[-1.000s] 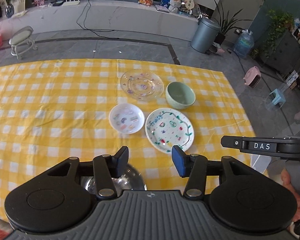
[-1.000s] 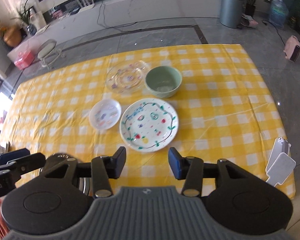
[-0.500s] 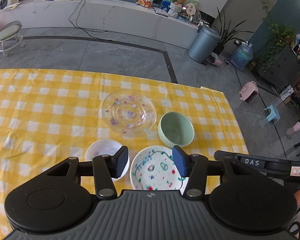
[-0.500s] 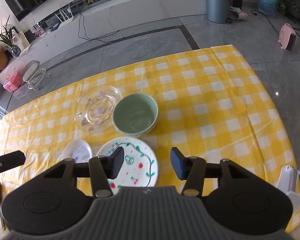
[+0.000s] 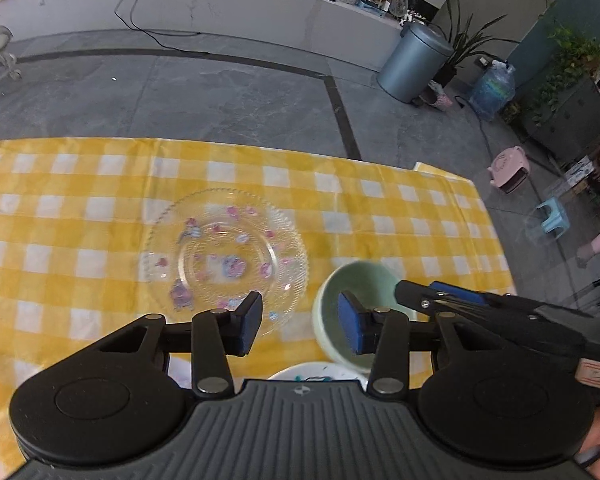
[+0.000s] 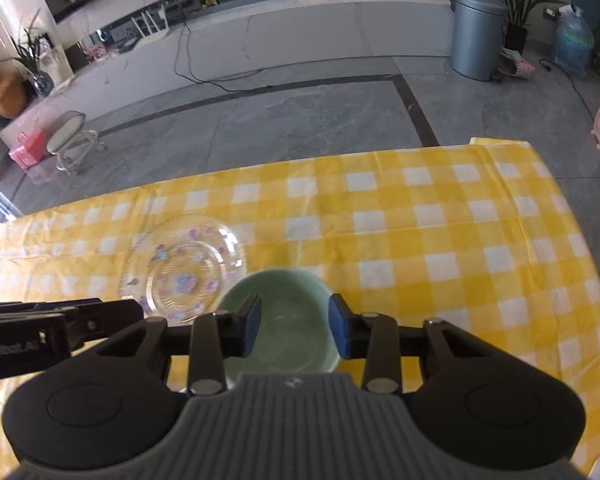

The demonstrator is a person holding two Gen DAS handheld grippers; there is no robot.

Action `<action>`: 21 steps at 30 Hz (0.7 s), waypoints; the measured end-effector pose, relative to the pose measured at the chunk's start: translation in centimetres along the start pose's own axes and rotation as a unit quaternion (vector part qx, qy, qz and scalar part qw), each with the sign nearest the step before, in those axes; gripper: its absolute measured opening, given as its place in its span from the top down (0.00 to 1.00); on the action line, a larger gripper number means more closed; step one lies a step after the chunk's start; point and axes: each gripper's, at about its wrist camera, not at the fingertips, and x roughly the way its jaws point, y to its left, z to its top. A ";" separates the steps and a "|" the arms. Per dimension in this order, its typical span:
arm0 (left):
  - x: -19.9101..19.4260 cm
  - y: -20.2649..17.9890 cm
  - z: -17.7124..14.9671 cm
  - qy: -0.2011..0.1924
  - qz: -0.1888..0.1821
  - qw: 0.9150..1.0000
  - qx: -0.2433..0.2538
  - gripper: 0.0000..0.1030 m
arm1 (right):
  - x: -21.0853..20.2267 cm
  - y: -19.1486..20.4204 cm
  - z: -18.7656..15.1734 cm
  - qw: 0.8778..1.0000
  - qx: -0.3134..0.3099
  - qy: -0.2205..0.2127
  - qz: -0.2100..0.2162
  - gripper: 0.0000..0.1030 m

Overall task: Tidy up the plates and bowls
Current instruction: 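Move to the pale green bowl and grasp its rim with both grippers, then carry the green bowl and lower it into the stacked steel bowls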

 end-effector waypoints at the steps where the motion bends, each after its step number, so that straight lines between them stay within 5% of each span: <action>1: 0.5 0.0 0.1 0.003 -0.001 1.000 -0.001 0.51 | 0.6 -0.2 0.2 1.000 0.002 0.005 -0.008 0.67; 8: 4.9 -0.1 -0.1 0.033 0.000 0.999 -0.009 0.52 | 4.2 -2.4 0.1 0.999 0.023 0.041 -0.024 0.75; 14: 7.0 -0.6 -1.0 0.047 -0.007 0.999 -0.018 0.71 | 5.3 -3.3 -1.1 0.998 0.033 0.056 -0.011 0.87; 21: 7.2 -1.4 -1.4 0.048 0.017 0.999 -0.009 0.91 | 5.9 -3.8 -1.7 0.994 0.072 0.077 0.002 0.89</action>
